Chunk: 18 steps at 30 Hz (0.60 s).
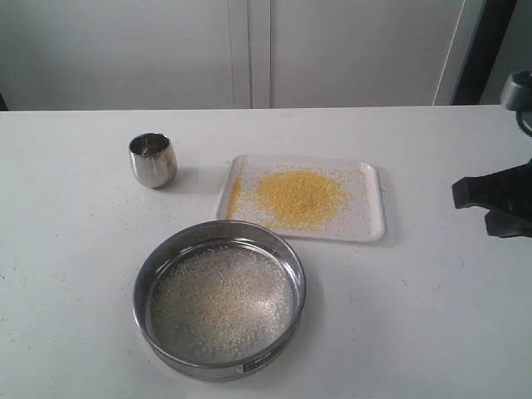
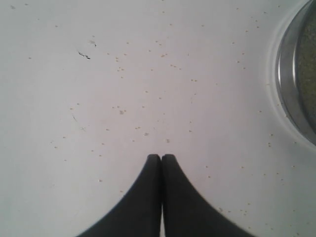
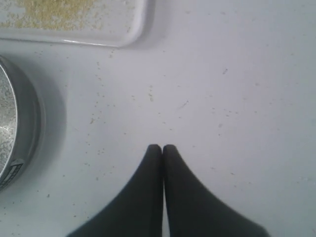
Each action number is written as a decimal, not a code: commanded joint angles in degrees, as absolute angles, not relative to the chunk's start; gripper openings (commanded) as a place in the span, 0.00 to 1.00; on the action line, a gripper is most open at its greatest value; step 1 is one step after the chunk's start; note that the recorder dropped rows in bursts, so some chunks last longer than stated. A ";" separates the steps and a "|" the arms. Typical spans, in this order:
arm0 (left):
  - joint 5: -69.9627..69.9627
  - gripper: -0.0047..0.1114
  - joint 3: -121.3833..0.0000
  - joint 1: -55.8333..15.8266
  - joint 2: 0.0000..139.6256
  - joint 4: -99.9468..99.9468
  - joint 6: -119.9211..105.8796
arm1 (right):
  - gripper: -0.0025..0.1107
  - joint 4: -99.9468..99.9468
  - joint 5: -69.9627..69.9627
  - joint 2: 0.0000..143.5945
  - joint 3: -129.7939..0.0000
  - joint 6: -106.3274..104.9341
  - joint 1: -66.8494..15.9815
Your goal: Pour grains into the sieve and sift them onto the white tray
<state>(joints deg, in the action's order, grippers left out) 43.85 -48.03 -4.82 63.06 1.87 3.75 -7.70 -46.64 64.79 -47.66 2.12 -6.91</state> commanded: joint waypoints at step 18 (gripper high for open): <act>44.42 0.04 -47.79 -4.73 62.61 2.45 3.61 | 0.02 -3.61 -41.68 40.81 -39.19 1.67 -5.68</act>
<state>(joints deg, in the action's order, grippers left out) 43.85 -48.03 -4.82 63.06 1.87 3.75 -4.16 -44.17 43.62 -41.10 1.90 -6.31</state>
